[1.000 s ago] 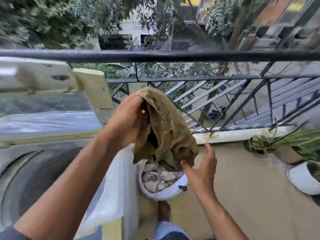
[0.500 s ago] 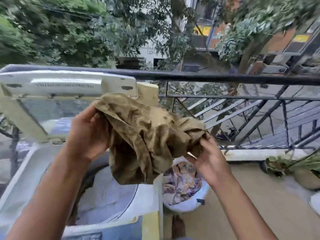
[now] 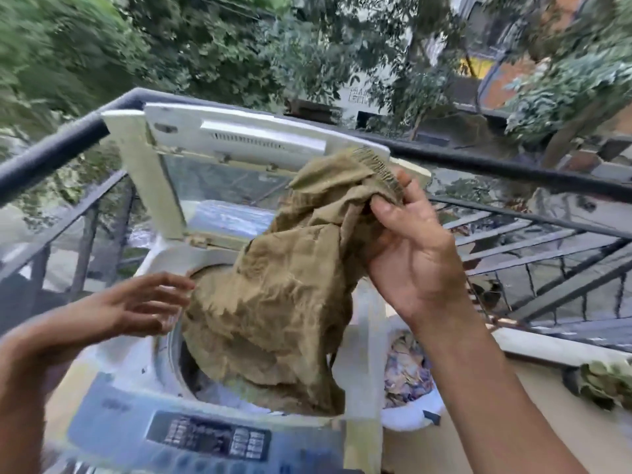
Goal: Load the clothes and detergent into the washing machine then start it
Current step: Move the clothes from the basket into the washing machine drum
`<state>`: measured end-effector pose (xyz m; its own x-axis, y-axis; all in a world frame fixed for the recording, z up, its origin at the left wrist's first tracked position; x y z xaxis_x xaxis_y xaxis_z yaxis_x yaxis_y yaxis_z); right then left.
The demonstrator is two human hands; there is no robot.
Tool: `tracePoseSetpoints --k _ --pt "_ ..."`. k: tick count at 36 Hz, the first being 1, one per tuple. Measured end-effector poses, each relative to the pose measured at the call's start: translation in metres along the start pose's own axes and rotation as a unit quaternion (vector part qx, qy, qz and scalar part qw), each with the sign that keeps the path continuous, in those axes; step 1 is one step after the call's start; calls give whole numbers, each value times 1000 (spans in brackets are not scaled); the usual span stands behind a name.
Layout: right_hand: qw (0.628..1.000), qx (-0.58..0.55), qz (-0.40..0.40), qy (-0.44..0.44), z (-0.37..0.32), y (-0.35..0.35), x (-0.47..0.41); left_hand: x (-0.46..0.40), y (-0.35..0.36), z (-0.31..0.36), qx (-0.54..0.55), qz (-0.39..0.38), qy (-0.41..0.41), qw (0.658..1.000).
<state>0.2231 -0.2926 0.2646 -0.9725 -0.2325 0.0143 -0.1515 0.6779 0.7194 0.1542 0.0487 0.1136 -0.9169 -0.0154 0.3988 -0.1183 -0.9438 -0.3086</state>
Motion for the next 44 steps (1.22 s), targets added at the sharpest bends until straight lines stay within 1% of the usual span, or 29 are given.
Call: tracePoseSetpoints --k 2,4,5,7,8,9,11,14,17,19,21,22,24,25,27,30,32,35,38,39,41,43,44 --pt "1000 -16 -19 16 10 14 -8 0 -6 8 -5 23 66 998" --pt "998 -30 -50 36 20 27 -15 -8 -6 17 32 53 98 993" --pt "996 -33 -67 47 25 33 -18 -15 -5 23 68 79 97 990" --pt "992 -38 -96 69 36 42 -25 -37 -7 25 143 156 49 976" --pt "990 -38 -109 79 41 46 -28 -47 -6 26 146 184 32 971" --pt "988 -37 -121 89 47 48 -32 -53 -3 28 132 186 40 973" --pt "984 -25 -141 104 58 50 -40 -64 8 36 129 161 71 976" --pt "978 32 -163 130 78 44 -50 -67 25 46 199 105 98 969" --pt "962 107 -193 160 99 32 -54 -75 40 44 162 99 106 976" --pt "947 187 -209 158 111 23 -57 -84 47 41 135 118 100 979" --pt "925 267 -219 158 121 11 -60 -89 50 43 132 107 120 978" --pt "912 309 -221 157 126 4 -62 -93 50 39 111 102 121 981" --pt "880 401 -205 148 136 -14 -68 -103 49 22 108 82 85 987" --pt "865 448 -179 140 142 -26 -71 -108 48 15 113 81 65 988" --pt "825 543 -109 112 152 -52 -80 -116 44 -5 122 109 36 986" --pt "741 671 -24 33 163 -81 -89 -122 32 -26 156 215 -12 964" --pt "695 718 26 -15 165 -92 -87 -122 29 -37 192 253 -26 948" --pt "666 735 88 -92 163 -100 -79 -117 26 -44 260 266 -7 928" --pt "634 739 118 -196 159 -97 -66 -108 22 -53 299 247 12 922" --pt "631 735 117 -219 160 -96 -62 -106 19 -59 286 248 12 925" --pt "625 734 94 -247 165 -96 -54 -104 15 -69 214 244 12 946" --pt "607 752 47 -253 177 -99 -46 -101 14 -82 98 230 -10 968" --pt "593 770 13 -236 185 -102 -42 -101 15 -88 27 217 -28 975"
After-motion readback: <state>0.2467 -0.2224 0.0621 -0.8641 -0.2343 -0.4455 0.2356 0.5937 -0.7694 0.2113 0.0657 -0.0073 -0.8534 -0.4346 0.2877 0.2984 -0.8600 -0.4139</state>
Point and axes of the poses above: each hand's wrist, its own x-axis away from the middle knuckle, its own y-axis out of the palm, z = x × y, the point moved 6 cm from there along -x, towards the middle knuckle, and after that the axes turned 15 degrees about z, right-handed, at the moved point
